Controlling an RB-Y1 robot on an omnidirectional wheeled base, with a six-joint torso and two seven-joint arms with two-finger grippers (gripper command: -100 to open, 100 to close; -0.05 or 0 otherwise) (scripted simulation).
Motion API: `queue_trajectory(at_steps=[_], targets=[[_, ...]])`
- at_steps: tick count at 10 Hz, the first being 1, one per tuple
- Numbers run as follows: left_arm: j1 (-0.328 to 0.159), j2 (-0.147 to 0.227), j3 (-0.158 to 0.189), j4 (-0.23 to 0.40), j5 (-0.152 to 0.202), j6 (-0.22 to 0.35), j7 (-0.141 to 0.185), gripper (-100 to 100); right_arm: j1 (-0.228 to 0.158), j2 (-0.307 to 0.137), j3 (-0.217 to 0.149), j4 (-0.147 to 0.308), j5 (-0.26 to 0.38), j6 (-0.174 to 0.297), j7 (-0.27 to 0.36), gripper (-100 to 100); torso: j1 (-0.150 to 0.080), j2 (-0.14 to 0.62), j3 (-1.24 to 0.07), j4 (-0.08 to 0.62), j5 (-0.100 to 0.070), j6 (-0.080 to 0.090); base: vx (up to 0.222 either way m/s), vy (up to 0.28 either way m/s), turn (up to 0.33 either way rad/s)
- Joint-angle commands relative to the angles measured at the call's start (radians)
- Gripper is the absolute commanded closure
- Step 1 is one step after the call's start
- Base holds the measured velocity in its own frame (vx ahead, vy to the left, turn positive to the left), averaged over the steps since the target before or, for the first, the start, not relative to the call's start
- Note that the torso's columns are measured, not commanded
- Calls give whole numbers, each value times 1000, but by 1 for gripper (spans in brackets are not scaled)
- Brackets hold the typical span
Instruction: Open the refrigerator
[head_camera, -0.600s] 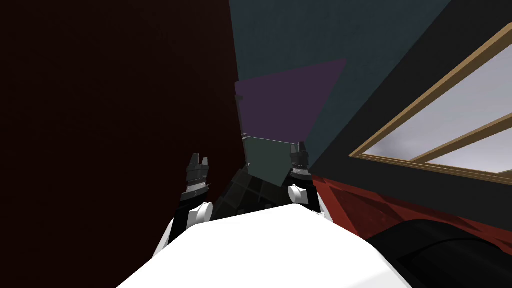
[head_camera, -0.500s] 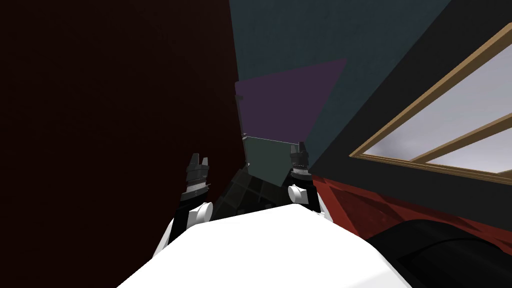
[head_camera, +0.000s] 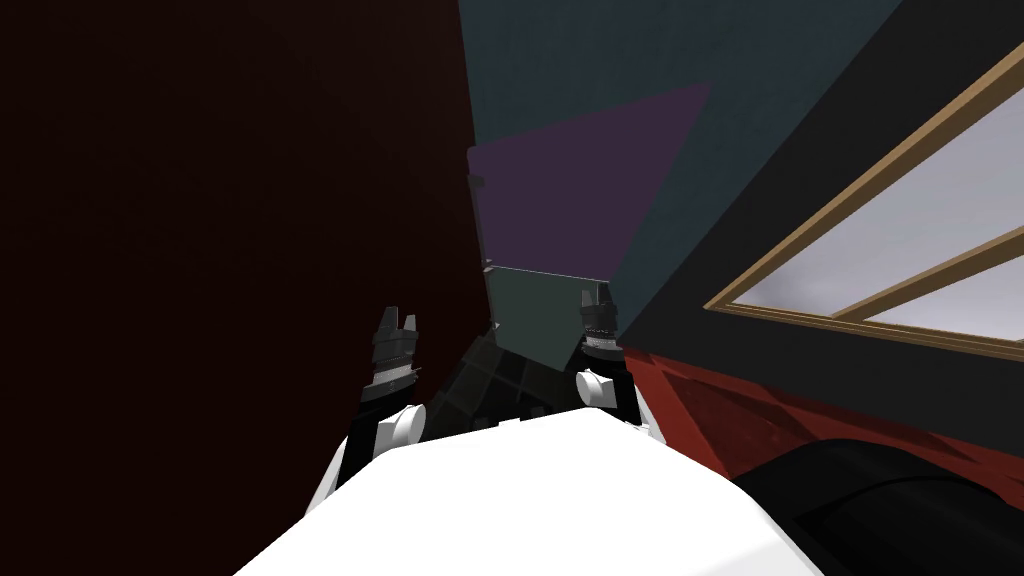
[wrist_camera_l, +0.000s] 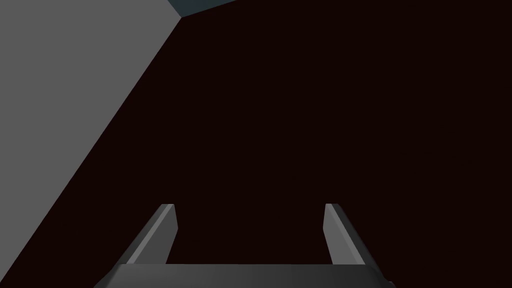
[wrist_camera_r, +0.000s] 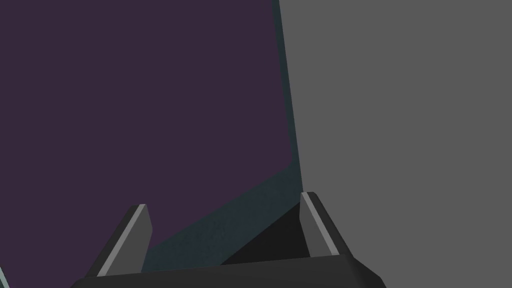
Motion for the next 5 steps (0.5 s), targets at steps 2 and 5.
queue_trajectory(at_steps=[2, 5], targets=[[0, 0, 0, 0, 0, 0, 0, 0, 0, 0, 0, 0, 0, 0, 0, 0, 0, 148, -295, 148, 0, 0, 0, 0, 0], [0, 0, 0, 0, 0, 0, 0, 0, -20, -75, 4, 25, 11, 9, 9, -100, 1, 329, -659, 328, 0, 0, 1, 16, 18]])
